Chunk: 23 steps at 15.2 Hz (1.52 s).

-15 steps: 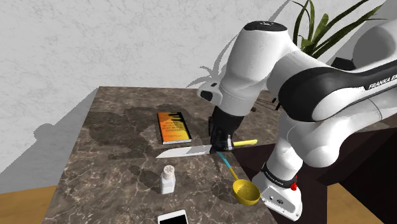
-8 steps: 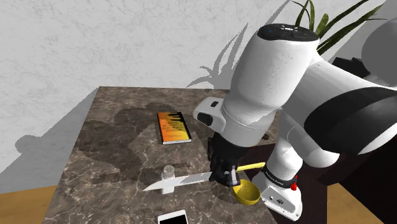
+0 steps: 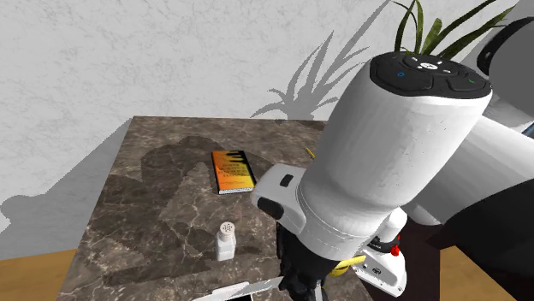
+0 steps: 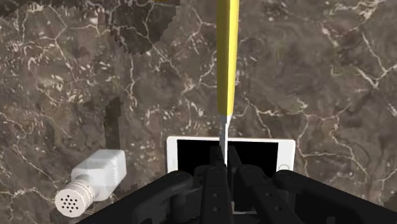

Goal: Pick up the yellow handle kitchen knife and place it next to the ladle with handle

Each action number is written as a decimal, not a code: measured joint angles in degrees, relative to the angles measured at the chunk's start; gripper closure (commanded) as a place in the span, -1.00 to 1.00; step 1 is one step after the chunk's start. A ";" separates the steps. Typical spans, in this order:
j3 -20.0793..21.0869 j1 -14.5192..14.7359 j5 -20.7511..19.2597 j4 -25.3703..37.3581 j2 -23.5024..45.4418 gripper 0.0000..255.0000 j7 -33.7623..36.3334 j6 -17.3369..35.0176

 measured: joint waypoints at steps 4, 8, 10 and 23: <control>1.07 -0.19 -0.19 -1.96 1.35 1.00 0.78 3.19; 2.20 -0.54 -0.65 -3.69 3.01 1.00 1.65 6.44; 2.80 -0.76 -0.94 -4.90 3.95 1.00 2.11 8.48; 5.73 -2.46 -3.77 -8.36 9.38 1.00 5.19 16.69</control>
